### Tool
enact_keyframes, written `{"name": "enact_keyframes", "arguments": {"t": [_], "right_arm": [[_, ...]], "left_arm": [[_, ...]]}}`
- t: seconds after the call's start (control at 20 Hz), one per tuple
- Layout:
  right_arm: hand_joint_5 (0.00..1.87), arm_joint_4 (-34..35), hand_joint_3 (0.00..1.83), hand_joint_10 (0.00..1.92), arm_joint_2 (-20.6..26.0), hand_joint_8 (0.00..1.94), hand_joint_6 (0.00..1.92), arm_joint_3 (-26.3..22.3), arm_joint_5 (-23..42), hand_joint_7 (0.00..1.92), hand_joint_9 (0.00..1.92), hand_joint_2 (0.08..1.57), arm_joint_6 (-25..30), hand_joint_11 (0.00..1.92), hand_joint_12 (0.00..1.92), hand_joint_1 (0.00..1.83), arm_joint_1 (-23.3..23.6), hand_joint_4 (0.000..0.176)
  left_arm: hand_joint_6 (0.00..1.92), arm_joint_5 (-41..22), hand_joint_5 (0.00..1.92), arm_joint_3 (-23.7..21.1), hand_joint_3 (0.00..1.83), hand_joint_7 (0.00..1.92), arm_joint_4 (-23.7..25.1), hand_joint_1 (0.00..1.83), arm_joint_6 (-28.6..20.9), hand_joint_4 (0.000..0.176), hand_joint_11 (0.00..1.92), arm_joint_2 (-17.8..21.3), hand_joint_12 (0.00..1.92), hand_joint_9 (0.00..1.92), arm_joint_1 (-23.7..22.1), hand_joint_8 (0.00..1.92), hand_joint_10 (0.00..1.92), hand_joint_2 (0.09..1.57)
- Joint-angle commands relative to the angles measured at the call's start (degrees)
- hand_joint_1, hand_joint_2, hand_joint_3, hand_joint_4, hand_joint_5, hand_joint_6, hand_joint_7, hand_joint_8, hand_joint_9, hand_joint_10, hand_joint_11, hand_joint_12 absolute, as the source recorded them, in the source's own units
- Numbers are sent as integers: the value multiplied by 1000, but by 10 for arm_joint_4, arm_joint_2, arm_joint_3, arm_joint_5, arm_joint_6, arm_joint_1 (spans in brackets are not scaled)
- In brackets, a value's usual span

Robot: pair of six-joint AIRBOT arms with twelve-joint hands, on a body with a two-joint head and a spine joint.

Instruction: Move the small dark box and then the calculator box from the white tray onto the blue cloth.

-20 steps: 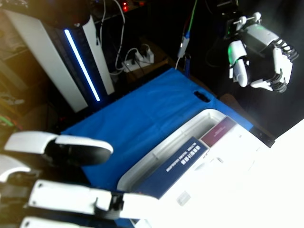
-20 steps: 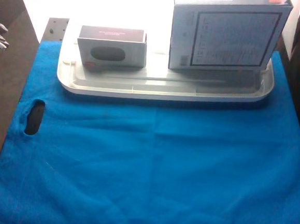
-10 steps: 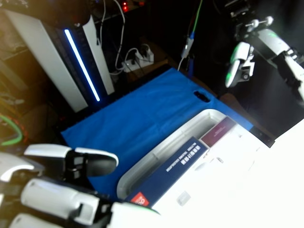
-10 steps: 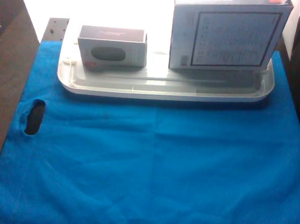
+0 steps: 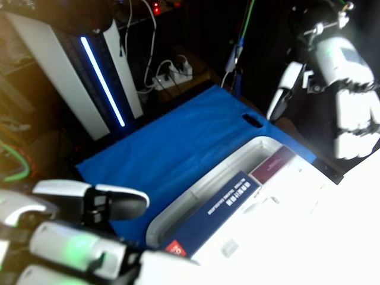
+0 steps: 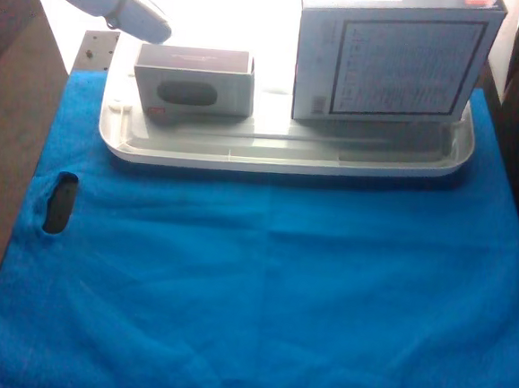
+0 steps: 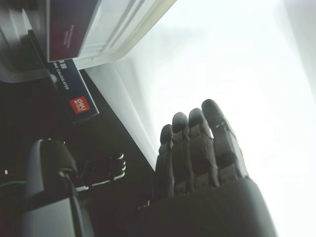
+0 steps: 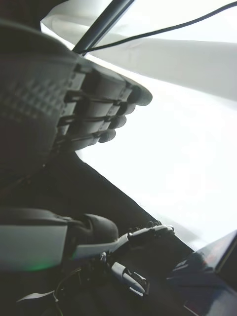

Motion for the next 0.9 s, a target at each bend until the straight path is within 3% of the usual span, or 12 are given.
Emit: {"name": "enact_keyframes", "arguments": {"t": [0.0, 0.05, 0.1, 0.15, 0.2, 0.25, 0.4, 0.45, 0.6, 0.75, 0.85], "right_arm": [[130, 19, 0, 3, 0, 0, 1, 2, 66, 177, 208, 970, 1, 268, 140, 958, 9, 0], [125, 19, 0, 0, -1, 0, 0, 2, 66, 172, 202, 970, 1, 262, 136, 956, 9, 0], [129, 19, 0, 0, -2, 0, 2, 2, 66, 166, 183, 965, 1, 250, 130, 959, 9, 0], [128, 19, 0, 1, -4, 3, 1, 2, 66, 172, 183, 962, 1, 244, 127, 954, 9, 0], [129, 19, 0, 2, -4, 10, 2, 2, 66, 189, 184, 958, 1, 237, 123, 948, 9, 0], [130, 19, 0, 4, -5, 12, 2, 2, 66, 200, 189, 964, 1, 242, 124, 951, 9, 0], [131, 19, 7, 0, -7, 0, 1, 2, 66, 127, 162, 988, 1, 251, 127, 947, 9, 0], [132, 19, 6, 0, -7, 0, 1, 2, 66, 115, 150, 987, 1, 242, 124, 950, 9, 0], [137, 19, 1, 0, -9, 4, 6, 3, 66, 123, 139, 981, 1, 224, 121, 961, 9, 0], [127, 19, 0, 4, -9, 5, 1, 4, 66, 132, 148, 973, 1, 208, 118, 942, 9, 0], [137, 19, 1, 9, -9, 6, 5, 3, 66, 140, 164, 979, 1, 226, 126, 940, 9, 0]], "left_arm": [[3, -18, 147, 6, 0, 270, -8, 717, -25, 0, 0, -3, 875, 290, -7, 2, 4, 818], [3, -16, 145, 7, 0, 278, 1, 721, -29, 20, 0, -5, 931, 310, -7, 4, 8, 785], [2, -12, 146, 7, 0, 272, 8, 714, -29, 48, 0, -7, 859, 313, -7, 1, 6, 752], [2, -8, 152, 6, 0, 285, 18, 710, -30, 52, 0, -10, 829, 323, -5, 3, 6, 730], [0, -6, 142, 7, 0, 299, 31, 682, -37, 38, 0, -12, 797, 327, -4, 4, 5, 742], [4, -4, 149, 9, 0, 325, 53, 688, -56, 38, 0, -16, 791, 334, -3, 13, 7, 746], [6, -2, 153, 12, 0, 405, 54, 709, -61, 48, 0, -25, 858, 380, 15, 18, 10, 769], [8, -1, 177, 15, 0, 430, 55, 706, -61, 44, 0, -30, 909, 398, 20, 14, 11, 751], [10, 8, 199, 24, 8, 409, 63, 683, -62, 0, 0, -43, 956, 418, 31, 0, 12, 770], [5, 10, 242, 33, 3, 400, 61, 682, -62, 0, 0, -52, 807, 387, 46, 0, 4, 780], [2, 14, 248, 40, 0, 389, 62, 678, -62, 22, 0, -59, 740, 396, 57, 5, 5, 783]]}}
